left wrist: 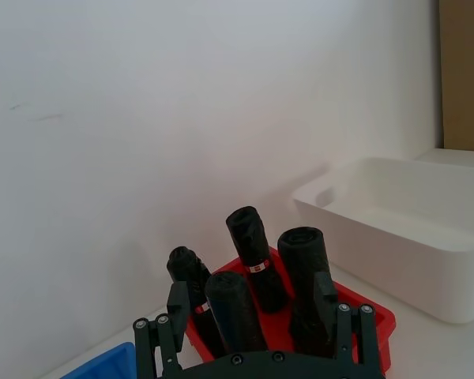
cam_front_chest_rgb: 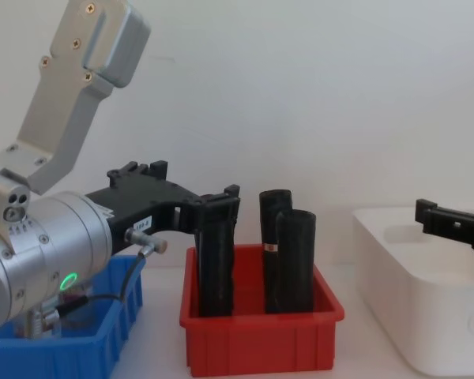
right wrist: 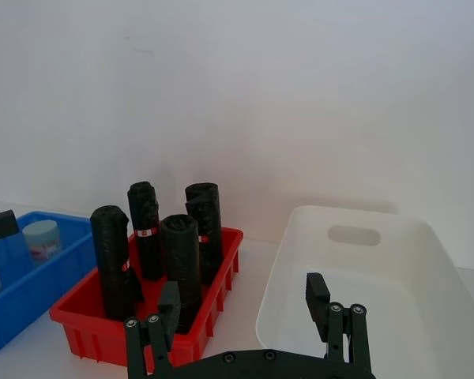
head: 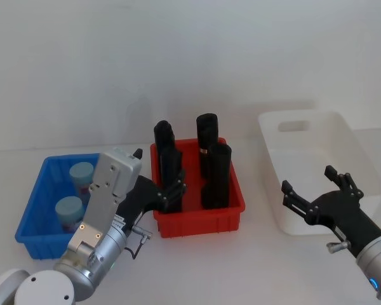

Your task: Pick the cotton swabs from the blue box and place them into the white box.

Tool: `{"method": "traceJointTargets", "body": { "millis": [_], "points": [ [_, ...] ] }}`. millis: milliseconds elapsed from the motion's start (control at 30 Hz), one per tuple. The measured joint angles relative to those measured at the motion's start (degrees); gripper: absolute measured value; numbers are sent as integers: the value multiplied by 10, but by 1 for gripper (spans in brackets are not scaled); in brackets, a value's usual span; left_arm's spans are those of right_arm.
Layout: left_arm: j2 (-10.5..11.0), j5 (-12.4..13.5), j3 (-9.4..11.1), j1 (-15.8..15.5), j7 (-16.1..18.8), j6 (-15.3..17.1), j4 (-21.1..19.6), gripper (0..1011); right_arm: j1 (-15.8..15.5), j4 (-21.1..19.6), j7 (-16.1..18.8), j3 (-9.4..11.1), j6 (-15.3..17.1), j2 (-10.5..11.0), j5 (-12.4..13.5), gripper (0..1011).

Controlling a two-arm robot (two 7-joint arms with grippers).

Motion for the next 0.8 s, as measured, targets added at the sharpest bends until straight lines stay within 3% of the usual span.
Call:
{"method": "traceJointTargets", "body": {
  "millis": [800],
  "points": [
    [-1,-3,-4,-4,-3,4,5,1000,0,0,0,0,0,0,0,1001]
  ]
}}
